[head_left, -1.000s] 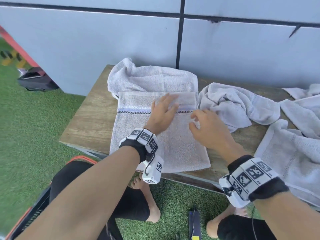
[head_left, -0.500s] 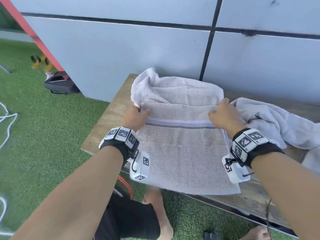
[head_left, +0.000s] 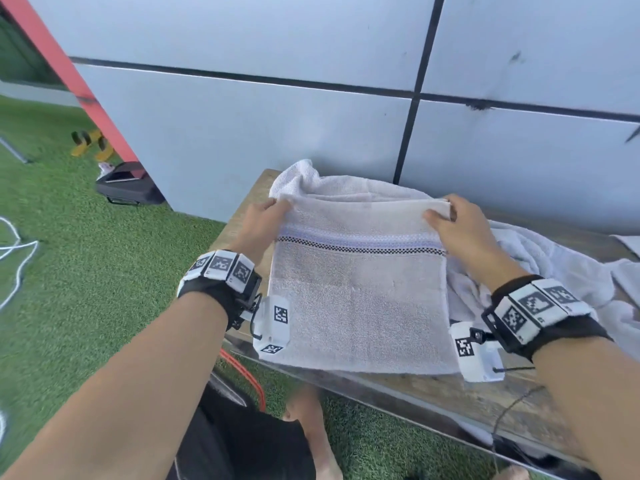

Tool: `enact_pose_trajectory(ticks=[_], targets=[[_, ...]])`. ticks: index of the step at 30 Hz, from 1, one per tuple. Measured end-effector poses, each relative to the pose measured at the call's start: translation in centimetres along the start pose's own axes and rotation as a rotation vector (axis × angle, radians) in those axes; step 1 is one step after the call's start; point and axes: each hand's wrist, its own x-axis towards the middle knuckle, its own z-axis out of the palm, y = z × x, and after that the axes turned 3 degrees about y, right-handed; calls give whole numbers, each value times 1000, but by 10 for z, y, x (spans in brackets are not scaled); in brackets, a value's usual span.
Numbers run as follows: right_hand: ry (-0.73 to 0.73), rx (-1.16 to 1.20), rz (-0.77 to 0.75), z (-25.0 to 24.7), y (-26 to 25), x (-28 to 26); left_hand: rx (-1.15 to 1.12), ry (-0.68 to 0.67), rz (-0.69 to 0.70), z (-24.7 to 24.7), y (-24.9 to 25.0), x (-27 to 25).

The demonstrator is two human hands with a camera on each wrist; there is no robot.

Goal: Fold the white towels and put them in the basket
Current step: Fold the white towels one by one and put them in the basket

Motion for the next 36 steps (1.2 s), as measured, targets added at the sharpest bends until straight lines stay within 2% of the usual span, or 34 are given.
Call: enact_pose_trajectory(ticks=[6,9,12,15,22,26,31,36], targets=[[129,164,-78,-54,-56,1,-219,139,151,-21,66,-33],[168,351,-135,-79,-78,-12,-304,152,244,-31,92,-59],[148,427,-196,-95,-80,-35,-335,138,314,-38,99,-88],[28,404,-219,-98,-61,-68,-339,119,318,-44,78,-109],[-162,205,-246,-67,1,-146,-267,91,164,-50,-13,-151],[-298,97,-173,-55,17,-175,-237,135,121,-61,-60,-159],[-445,24,-222,-43,23,-199,-199,126,60,-66,-94,-172],[-417,-45,-215,-31,32,-196,-145,107,14,-70,-105,-169]])
